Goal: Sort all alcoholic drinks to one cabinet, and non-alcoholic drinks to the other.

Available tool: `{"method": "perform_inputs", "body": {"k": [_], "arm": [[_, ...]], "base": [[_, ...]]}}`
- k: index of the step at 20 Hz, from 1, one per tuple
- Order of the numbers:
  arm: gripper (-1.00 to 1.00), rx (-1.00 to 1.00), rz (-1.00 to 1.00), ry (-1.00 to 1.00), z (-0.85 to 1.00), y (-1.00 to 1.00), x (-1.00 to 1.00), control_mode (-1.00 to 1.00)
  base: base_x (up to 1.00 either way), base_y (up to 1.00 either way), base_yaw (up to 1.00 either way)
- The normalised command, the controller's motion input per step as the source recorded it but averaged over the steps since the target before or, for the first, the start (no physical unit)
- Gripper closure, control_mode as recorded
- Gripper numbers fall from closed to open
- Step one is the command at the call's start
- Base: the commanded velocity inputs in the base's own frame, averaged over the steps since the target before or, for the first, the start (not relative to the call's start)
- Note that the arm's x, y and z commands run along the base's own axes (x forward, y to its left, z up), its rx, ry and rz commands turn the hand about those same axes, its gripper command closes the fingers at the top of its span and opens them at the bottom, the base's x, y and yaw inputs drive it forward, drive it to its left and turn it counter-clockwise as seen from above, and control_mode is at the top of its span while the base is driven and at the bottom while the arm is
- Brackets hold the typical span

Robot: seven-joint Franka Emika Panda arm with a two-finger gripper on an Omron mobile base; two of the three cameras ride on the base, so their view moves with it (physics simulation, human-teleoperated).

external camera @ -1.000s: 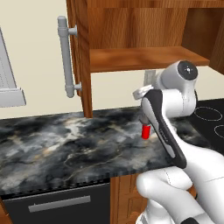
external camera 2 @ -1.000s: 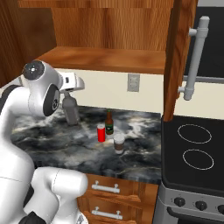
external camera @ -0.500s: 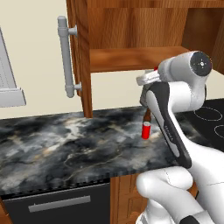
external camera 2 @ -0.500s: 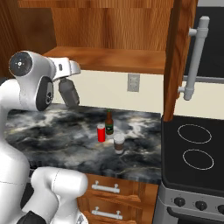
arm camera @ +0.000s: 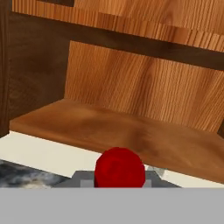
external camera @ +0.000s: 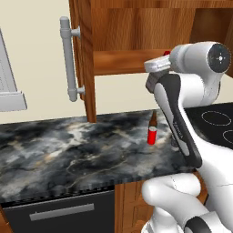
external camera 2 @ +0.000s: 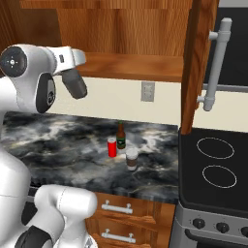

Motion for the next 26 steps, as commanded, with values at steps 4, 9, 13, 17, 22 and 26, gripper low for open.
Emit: {"method": "perform_inputs", "body": {"k": [4,9,13,17,22,26], "arm": [[1.00,0.01,0.00,-0.14,0.49,0.00,0.00,-1.00],[1.00,0.01,0.00,-0.15,0.38,0.00,0.00,-1.00],[1.00,0.02,0.00,-0.11,0.22,0.00,0.00,-1.00],[1.00,0.03,0.00,-0.05,0.15,0.00,0.02,-1.00],[1.00,0.04,0.00,0.00,0.07,0.00,0.07,-1.00],[1.00,0.04,0.00,0.00,0.06,0.00,0.13,-1.00]], "base": [[0.00,0.00,0.00],[0.00,0.00,0.00],[0.00,0.00,0.00],[0.00,0.00,0.00],[0.00,0.00,0.00],[0.00,0.00,0.00]]}}
